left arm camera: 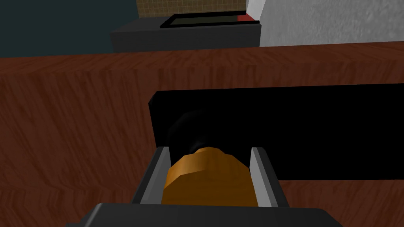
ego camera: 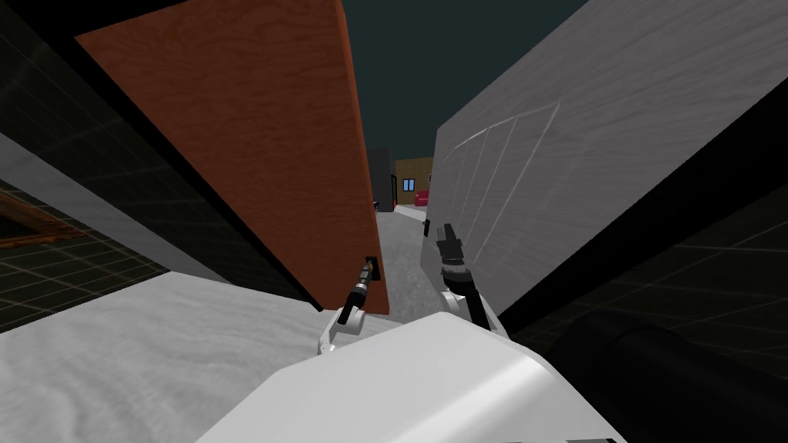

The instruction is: Push the door open

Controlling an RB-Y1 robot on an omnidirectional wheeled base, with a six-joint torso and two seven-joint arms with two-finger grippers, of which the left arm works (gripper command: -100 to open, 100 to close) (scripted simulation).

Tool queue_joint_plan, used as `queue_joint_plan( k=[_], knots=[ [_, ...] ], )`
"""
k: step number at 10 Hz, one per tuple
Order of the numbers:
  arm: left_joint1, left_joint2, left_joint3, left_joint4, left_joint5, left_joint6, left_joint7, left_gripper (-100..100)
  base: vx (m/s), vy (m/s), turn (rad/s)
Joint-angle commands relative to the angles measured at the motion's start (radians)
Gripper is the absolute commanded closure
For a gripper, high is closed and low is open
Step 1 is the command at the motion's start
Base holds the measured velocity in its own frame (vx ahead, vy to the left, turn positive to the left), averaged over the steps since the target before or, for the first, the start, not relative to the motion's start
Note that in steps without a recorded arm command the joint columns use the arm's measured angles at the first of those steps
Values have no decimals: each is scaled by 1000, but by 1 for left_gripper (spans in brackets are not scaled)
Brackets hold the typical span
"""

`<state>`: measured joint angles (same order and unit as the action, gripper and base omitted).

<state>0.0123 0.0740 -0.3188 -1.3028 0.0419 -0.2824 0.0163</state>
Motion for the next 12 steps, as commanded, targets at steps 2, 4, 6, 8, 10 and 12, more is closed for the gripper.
queue_joint_plan(
  k=[2, 4, 6, 8, 10, 12],
  knots=[
    [-15, 11, 44, -6, 4, 0, -6, 100, 153, -119, 45],
    [-24, 9, 71, 6, 4, -1, -13, 100, 135, -122, 65],
    [-30, 6, 89, 14, 5, -2, -18, 100, 120, -89, 74],
    [-36, 3, 109, 22, 5, -3, -23, 100, 93, -105, 58],
    [-43, -1, 128, 31, 6, -4, -28, 100, 78, -104, 64],
    [-49, -5, 148, 39, 6, -5, -33, 100, 95, -91, 44]
  ],
)
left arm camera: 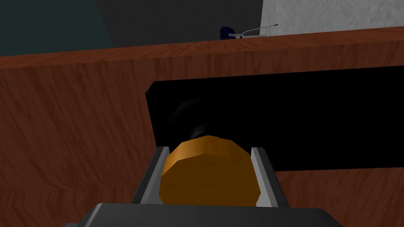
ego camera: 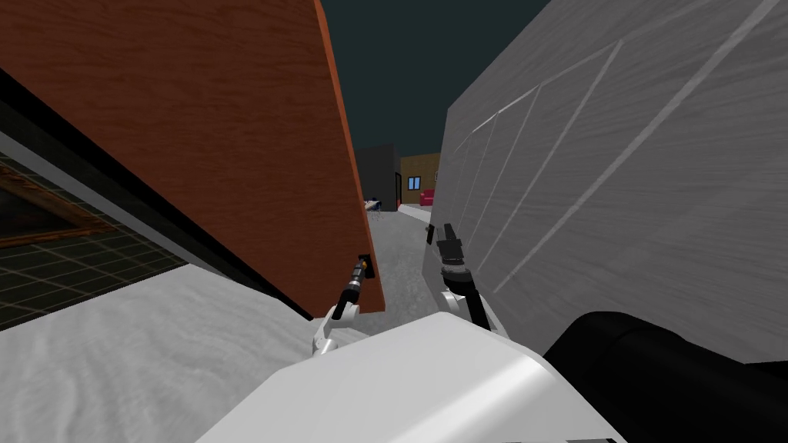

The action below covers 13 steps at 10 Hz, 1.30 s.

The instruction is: Push the door open

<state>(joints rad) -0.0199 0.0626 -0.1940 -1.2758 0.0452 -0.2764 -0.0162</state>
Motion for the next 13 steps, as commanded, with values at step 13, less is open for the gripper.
queue_joint_plan(
  k=[13],
  knots=[
    [-64, -58, 169, 76, 7, -17, -38, 100, 118, -110, 71]
  ],
)
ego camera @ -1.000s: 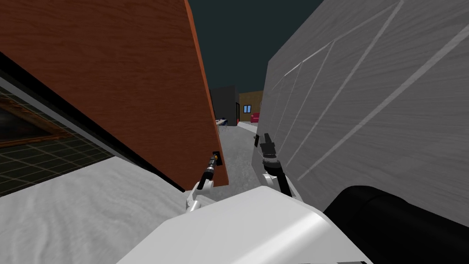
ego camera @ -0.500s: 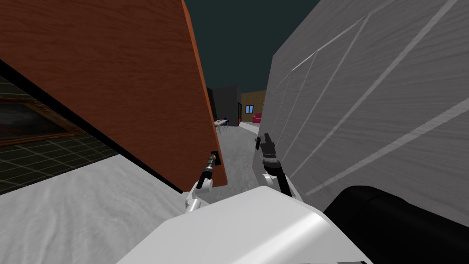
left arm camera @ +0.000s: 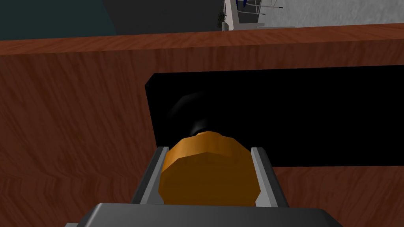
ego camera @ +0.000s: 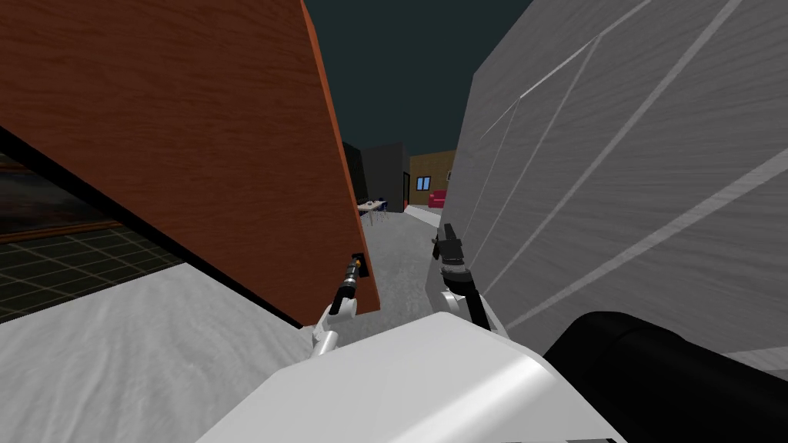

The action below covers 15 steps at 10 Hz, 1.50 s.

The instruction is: Push the door open

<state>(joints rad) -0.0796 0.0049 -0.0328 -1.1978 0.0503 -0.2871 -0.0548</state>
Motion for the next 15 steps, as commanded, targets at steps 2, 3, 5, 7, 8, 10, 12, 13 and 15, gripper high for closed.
queue_joint_plan(
  k=[2, 3, 5, 7, 8, 10, 12, 13, 15],
  knots=[
    [-10, -13, 24, 5, 2, -7, -3, 100, 141, -116, 57],
    [-5, -7, 21, 2, 2, -4, -3, 100, 72, -45, 38],
    [1, 24, 9, -7, 14, -5, -16, 100, 182, -16, 166],
    [6, 40, -1, -12, 22, -5, -25, 100, 212, -7, 173],
    [8, 46, -6, -15, 27, -4, -29, 100, 169, 53, 161],
    [18, 44, -14, -20, 20, -4, -37, -100, -113, 38, 49],
    [25, 39, -21, -28, 19, -3, -42, -100, -177, 7, 25],
    [28, 30, -24, -32, 18, -3, -44, -100, -211, -10, 44],
    [36, -9, -31, -41, 17, -2, -50, -100, -236, 10, 33]
  ],
)
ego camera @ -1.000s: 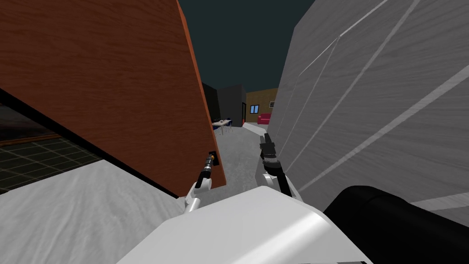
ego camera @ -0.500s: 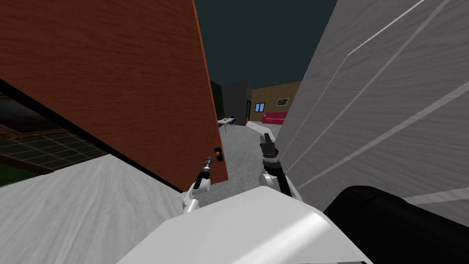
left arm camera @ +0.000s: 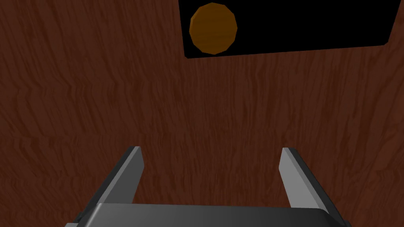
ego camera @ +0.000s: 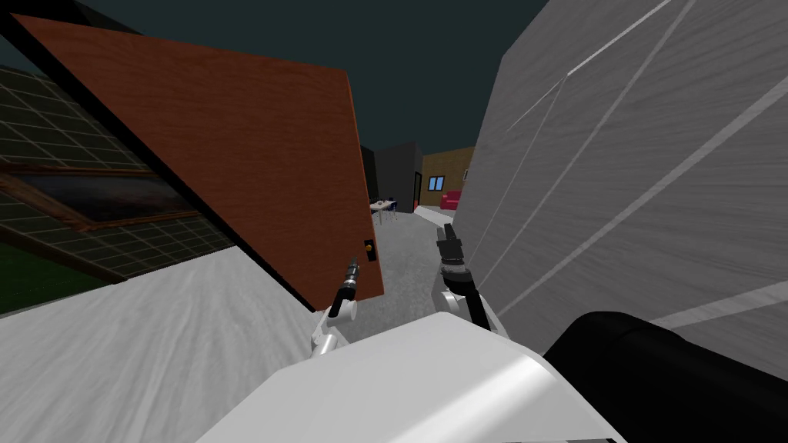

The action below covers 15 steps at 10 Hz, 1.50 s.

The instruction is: Push the door open

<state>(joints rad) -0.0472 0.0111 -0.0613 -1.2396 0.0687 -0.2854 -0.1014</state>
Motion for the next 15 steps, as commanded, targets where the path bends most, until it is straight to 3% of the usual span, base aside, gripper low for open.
queue_joint_plan(
  k=[1, 2, 3, 4, 7, 9, 13, 14, 15],
  knots=[
    [6, -34, -5, -2, -1, -3, -5, -100, -203, -68, 22],
    [8, -49, -7, -4, -2, -3, -6, -100, -158, -110, 13],
    [6, -35, -6, -3, 0, -2, -3, -100, -68, -52, 7],
    [3, -6, -2, 3, -1, -7, -6, -100, 87, 24, -20],
    [-4, 14, 5, 14, -3, -16, -10, -100, 233, 35, -20],
    [-9, 7, 10, 22, -4, -21, -13, -100, 229, -27, -13],
    [-18, -54, 19, 36, -6, -32, -18, -100, 185, -74, -12],
    [-16, -43, 17, 34, -5, -31, -17, -100, 40, -53, 5],
    [-16, -43, 17, 34, -5, -31, -17, 100, -1, 6, 0]
  ],
)
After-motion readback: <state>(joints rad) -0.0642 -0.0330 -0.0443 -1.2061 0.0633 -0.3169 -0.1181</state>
